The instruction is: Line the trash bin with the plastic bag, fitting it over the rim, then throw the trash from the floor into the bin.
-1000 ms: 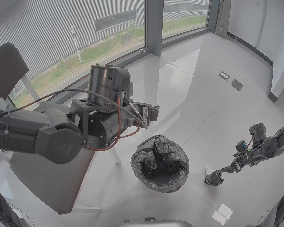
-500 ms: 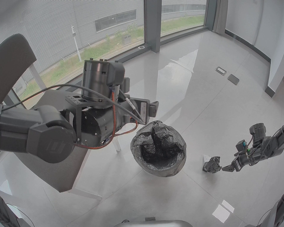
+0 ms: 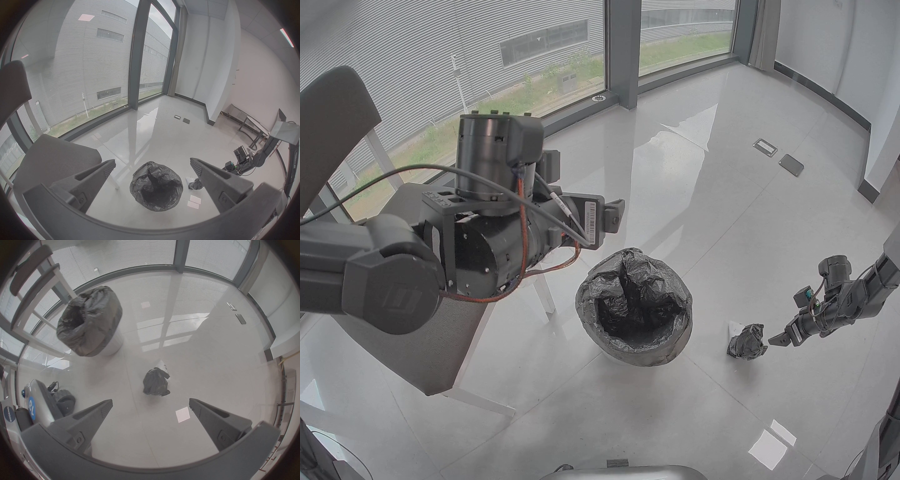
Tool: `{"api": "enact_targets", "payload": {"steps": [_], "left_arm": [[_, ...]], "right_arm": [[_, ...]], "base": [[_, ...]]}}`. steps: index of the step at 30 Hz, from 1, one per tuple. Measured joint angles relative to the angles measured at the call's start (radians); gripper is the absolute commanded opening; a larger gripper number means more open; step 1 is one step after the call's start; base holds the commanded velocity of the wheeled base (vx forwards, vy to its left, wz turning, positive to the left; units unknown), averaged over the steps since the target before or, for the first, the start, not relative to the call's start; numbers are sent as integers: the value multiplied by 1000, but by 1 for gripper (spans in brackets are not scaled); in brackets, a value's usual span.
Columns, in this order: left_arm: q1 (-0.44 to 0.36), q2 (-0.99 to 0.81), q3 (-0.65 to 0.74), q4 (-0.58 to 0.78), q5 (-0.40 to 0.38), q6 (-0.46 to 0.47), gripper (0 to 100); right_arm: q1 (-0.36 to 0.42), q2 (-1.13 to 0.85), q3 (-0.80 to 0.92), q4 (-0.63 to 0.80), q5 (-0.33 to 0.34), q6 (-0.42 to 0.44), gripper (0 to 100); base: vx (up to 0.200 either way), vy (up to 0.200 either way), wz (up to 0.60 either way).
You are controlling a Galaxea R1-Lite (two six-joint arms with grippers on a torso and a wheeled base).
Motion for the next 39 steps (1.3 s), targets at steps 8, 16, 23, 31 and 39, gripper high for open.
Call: {"api": "enact_targets", "payload": {"steps": [8,16,23,31,39], "left_arm": [[41,-19,1,2,0,-1,100],[75,-41,7,6,4,-2,100],[93,-56,34,3,7,0,100],[114,-73,60,2,4,2,100],[121,-76,63,-1,0,2,100]], "right_arm": [[-1,149,-154,-7,-10,41,100],[35,315,-319,-8,-11,69,100],[47,383,-457,85,-14,78,100],[52,419,-546,205,-88,78,100],[56,444,-628,283,-100,77,100]], "base": [[0,0,0],[0,0,0],[0,0,0],[0,0,0],[0,0,0]]}}
